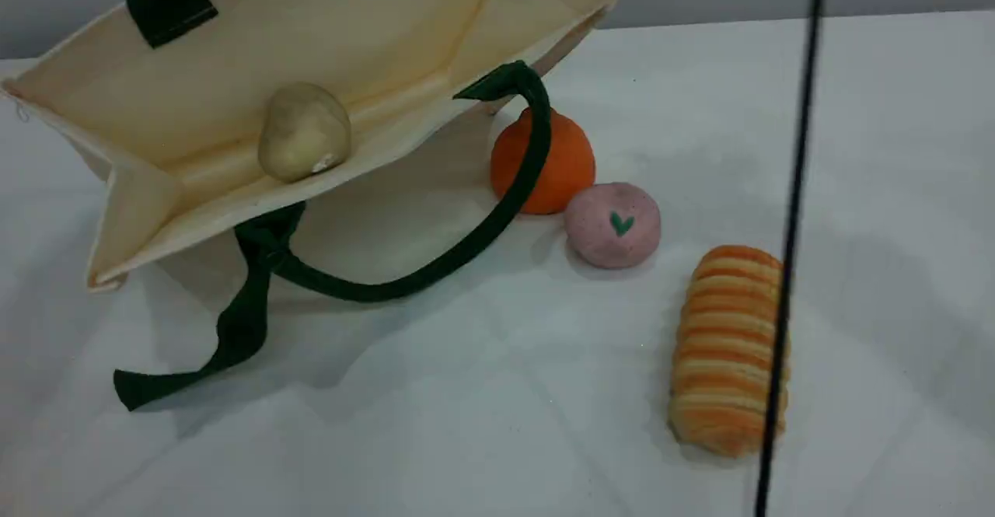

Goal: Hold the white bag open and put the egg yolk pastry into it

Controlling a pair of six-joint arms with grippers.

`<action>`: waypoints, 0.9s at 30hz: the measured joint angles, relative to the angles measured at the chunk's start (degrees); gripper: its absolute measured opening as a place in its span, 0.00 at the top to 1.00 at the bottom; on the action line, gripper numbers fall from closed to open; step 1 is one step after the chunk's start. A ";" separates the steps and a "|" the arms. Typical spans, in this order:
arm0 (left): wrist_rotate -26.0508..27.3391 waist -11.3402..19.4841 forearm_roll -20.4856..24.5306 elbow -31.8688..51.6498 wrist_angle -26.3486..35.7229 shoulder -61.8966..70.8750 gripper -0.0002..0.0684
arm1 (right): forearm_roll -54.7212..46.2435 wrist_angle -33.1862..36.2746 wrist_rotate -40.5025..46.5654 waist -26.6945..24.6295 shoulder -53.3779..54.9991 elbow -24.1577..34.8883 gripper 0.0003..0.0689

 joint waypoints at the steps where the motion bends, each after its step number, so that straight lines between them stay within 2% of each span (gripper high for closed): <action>1: 0.00 0.00 0.00 0.00 0.00 0.00 0.85 | 0.15 0.62 0.06 -1.77 -0.80 0.00 0.30; 5: 0.59 0.00 0.00 0.00 0.00 0.00 0.85 | 0.29 1.60 0.21 -6.99 -3.53 -0.07 0.30; 7: 1.69 0.00 0.00 0.00 0.00 0.00 0.84 | 0.18 1.42 0.21 -7.74 -4.07 -0.09 0.30; 9: 1.94 0.00 -0.18 0.00 0.00 0.00 0.79 | 0.24 1.55 0.21 -7.69 -4.30 -0.09 0.30; 12: 1.94 0.00 -0.42 0.00 -0.22 0.00 0.63 | 0.34 1.54 0.21 -7.62 -4.62 -0.09 0.30; 15: 1.68 0.00 -0.42 0.00 -0.22 0.00 0.39 | 0.34 1.54 0.21 -7.62 -4.76 -0.09 0.30; 19: 0.51 0.00 -0.62 0.00 -0.22 0.00 0.18 | 0.46 1.65 3.18 -7.62 -6.17 -0.09 0.30; 22: -2.62 0.00 -0.67 -0.06 -0.15 -0.16 0.14 | 0.52 1.77 3.46 -7.62 -8.34 -0.09 0.30; 27: -6.59 0.05 0.48 -0.06 0.00 -2.98 0.15 | 0.06 2.55 3.40 -7.62 -14.11 -0.09 0.30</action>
